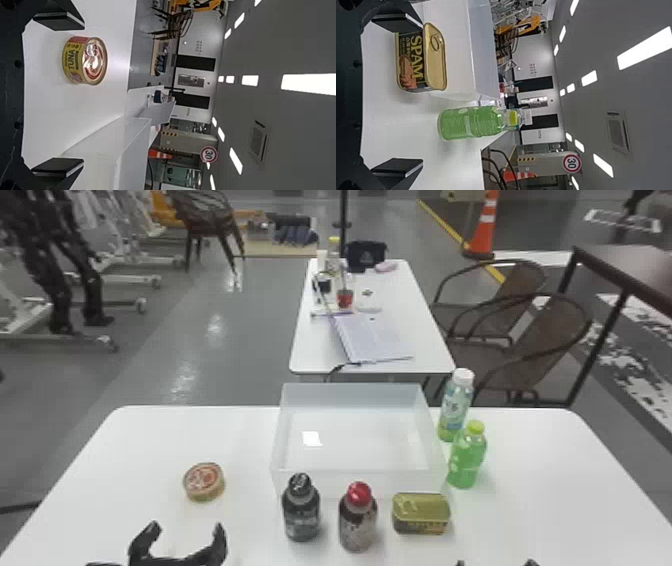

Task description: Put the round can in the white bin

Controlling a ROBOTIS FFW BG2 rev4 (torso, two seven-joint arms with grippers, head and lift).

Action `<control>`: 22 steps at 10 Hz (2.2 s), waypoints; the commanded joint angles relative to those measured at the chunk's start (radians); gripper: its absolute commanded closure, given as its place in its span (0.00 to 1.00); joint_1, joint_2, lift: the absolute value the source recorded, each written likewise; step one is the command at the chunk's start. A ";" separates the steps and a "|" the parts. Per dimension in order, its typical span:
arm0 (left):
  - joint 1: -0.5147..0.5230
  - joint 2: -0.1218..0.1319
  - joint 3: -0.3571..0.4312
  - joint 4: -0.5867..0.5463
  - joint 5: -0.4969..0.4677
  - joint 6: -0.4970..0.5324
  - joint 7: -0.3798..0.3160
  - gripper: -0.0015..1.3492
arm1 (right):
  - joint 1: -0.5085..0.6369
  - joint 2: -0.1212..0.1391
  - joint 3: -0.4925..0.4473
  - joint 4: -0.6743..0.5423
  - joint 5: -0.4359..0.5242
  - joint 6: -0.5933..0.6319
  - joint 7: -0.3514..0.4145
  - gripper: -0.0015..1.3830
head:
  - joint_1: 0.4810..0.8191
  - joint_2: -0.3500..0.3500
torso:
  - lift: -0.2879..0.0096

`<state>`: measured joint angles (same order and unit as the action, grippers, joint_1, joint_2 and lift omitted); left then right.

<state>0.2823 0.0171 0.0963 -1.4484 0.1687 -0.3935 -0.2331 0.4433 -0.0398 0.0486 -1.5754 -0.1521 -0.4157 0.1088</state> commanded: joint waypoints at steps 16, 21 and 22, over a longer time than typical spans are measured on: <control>-0.241 0.038 0.019 0.157 -0.147 0.228 -0.045 0.08 | -0.009 0.003 0.004 0.009 -0.009 0.000 0.000 0.07 | 0.20 0.50 | 0.63; -0.357 0.050 0.071 0.230 -0.229 0.360 -0.074 0.08 | -0.020 0.003 0.010 0.015 -0.010 0.000 0.002 0.07 | 0.20 0.50 | 0.63; -0.382 0.063 0.071 0.257 -0.229 0.367 -0.087 0.08 | -0.021 0.003 0.010 0.015 -0.010 0.000 0.002 0.07 | 0.20 0.50 | 0.63</control>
<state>-0.0854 0.0733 0.1661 -1.2073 -0.0593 -0.0302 -0.3192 0.4223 -0.0369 0.0583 -1.5599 -0.1626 -0.4157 0.1104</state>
